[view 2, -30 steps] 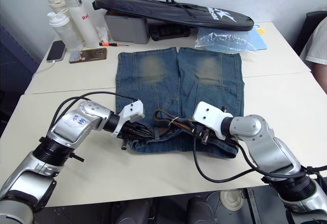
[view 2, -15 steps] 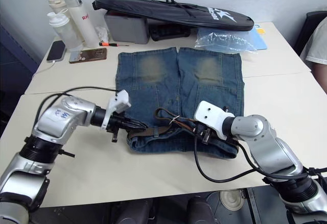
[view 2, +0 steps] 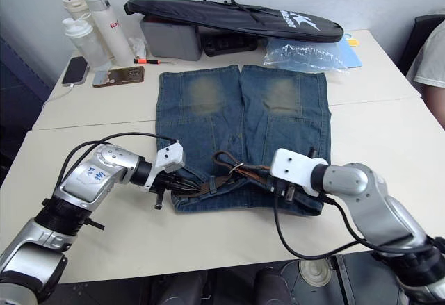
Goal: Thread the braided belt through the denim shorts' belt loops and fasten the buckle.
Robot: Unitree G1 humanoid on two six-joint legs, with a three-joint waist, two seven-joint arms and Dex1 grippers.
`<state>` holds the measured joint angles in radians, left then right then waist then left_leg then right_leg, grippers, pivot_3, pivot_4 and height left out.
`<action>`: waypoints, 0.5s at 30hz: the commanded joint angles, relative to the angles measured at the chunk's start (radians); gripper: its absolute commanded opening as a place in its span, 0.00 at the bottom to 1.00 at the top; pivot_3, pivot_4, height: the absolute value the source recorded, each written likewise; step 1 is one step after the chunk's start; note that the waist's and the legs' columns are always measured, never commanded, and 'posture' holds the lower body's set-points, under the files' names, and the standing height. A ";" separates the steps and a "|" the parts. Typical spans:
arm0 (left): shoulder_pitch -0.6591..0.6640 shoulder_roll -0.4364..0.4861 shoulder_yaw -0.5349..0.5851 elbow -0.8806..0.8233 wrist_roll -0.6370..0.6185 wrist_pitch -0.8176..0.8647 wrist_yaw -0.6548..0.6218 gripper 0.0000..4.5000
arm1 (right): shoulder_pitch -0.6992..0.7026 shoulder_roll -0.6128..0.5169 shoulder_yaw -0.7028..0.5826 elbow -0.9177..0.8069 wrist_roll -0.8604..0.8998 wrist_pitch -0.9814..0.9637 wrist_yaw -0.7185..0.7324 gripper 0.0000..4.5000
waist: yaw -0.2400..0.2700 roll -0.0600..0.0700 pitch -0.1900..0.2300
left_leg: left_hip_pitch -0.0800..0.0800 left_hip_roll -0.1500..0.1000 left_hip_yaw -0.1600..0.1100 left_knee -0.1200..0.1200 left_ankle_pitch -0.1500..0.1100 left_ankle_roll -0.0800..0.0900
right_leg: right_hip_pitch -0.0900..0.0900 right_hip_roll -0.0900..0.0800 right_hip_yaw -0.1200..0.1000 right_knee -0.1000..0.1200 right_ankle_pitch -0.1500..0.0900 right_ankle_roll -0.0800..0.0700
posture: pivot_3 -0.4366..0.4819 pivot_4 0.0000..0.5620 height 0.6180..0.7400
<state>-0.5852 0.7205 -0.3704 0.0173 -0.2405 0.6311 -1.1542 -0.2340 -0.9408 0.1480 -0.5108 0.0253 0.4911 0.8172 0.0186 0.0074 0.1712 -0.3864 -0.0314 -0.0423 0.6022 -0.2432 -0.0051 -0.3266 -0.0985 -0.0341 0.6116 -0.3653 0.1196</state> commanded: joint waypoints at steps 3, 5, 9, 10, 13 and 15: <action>0.039 0.063 -0.065 0.054 0.107 -0.048 -0.027 0.02 | 0.167 -0.084 -0.242 -0.011 -0.022 -0.222 0.021 0.00 | -0.001 0.002 -0.002 | 0.001 0.000 0.000 0.000 0.000 0.000 | 0.001 0.000 0.000 0.000 0.000 0.000 | 0.48 0.27 1.00; 0.036 0.081 -0.071 0.060 0.122 -0.072 -0.040 0.02 | 0.252 -0.099 -0.319 0.022 -0.033 -0.304 0.028 0.00 | -0.001 0.002 -0.003 | 0.002 0.000 0.001 0.000 0.000 0.000 | 0.001 0.001 0.000 0.000 0.000 0.000 | 0.48 0.27 1.00; 0.024 0.120 -0.080 0.094 0.155 -0.125 -0.071 0.02 | 0.404 -0.103 -0.446 0.085 -0.059 -0.459 0.042 0.00 | -0.003 0.001 -0.004 | 0.004 0.001 0.004 -0.002 0.000 0.000 | 0.002 0.002 -0.003 -0.001 0.000 0.000 | 0.48 0.27 1.00; 0.021 0.125 -0.083 0.104 0.162 -0.138 -0.075 0.02 | 0.430 -0.103 -0.462 0.100 -0.072 -0.498 0.041 0.00 | -0.006 0.001 -0.004 | 0.004 0.002 0.005 -0.002 0.000 0.000 | 0.002 0.002 -0.003 0.000 0.000 -0.001 | 0.48 0.27 1.00; 0.013 0.129 -0.085 0.136 0.181 -0.173 -0.085 0.02 | 0.492 -0.087 -0.488 0.142 -0.109 -0.610 0.023 0.00 | -0.014 0.000 -0.004 | 0.011 0.003 0.011 -0.005 0.000 0.000 | 0.005 0.001 -0.002 0.000 -0.001 -0.002 | 0.48 0.27 1.00; 0.008 0.125 -0.082 0.152 0.185 -0.183 -0.092 0.02 | 0.519 -0.074 -0.488 0.177 -0.137 -0.669 -0.002 0.00 | -0.016 0.000 -0.004 | 0.013 0.005 0.013 -0.006 -0.001 0.000 | 0.005 0.002 -0.001 0.000 -0.002 -0.003 | 0.48 0.27 1.00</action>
<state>-0.6125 0.8097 -0.4136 0.0948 -0.1445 0.4381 -1.2447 0.2700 -1.0188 -0.2913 -0.3703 -0.0739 -0.1342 0.8357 0.0023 0.0073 0.1670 -0.3725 -0.0264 -0.0286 0.5962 -0.2446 -0.0056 -0.3215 -0.0967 -0.0341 0.6126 -0.3675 0.1163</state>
